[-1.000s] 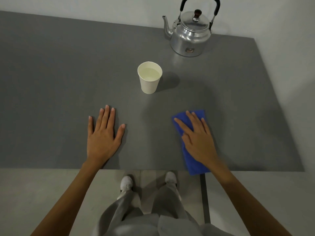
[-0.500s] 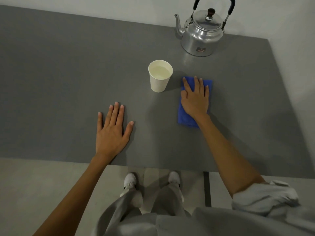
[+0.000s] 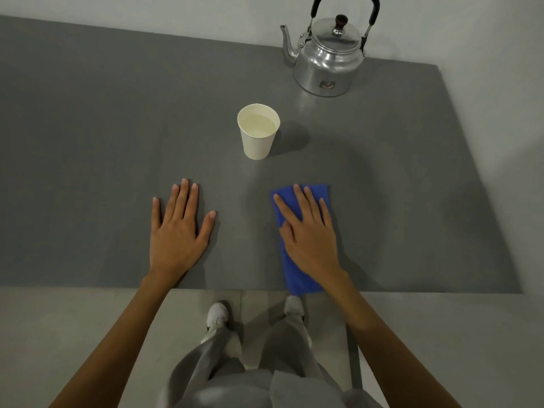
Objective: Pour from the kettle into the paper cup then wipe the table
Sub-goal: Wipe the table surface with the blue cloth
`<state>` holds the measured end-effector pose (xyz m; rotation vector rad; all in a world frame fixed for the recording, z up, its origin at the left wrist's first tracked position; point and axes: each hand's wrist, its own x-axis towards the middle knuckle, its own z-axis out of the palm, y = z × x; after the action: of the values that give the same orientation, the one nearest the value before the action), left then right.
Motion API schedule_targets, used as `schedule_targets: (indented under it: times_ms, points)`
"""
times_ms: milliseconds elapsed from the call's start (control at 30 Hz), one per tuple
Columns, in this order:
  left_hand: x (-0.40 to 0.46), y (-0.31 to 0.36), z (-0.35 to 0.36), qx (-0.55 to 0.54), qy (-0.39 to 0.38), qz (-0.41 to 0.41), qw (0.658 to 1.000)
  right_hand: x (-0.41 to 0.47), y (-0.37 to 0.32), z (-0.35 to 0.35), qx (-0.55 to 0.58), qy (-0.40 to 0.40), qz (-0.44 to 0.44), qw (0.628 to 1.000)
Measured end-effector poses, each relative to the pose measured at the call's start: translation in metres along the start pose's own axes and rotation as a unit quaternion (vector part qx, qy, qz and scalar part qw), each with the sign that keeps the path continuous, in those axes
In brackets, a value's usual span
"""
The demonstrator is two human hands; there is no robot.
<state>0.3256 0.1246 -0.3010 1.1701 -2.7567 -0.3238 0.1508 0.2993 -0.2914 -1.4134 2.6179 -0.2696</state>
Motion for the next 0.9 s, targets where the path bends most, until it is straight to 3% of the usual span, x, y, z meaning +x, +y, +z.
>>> schedule_targets:
  times_ms: [167,400,600,900]
  points:
    - [-0.001,0.011,0.002,-0.002,-0.002,0.009,1.000,-0.029,0.071,-0.020,-0.009,0.027,0.069,0.997]
    - [0.009,0.019,0.004,-0.003,-0.007,0.013,1.000,0.080,0.124,-0.050,-0.004,0.062,0.157,0.986]
    - [0.015,0.015,0.002,-0.001,-0.003,0.008,1.000,0.136,0.074,-0.040,-0.008,0.041,0.102,0.994]
    - [0.003,-0.005,-0.001,0.009,0.010,-0.003,1.000,0.017,-0.006,0.000,0.001,0.007,-0.019,1.000]
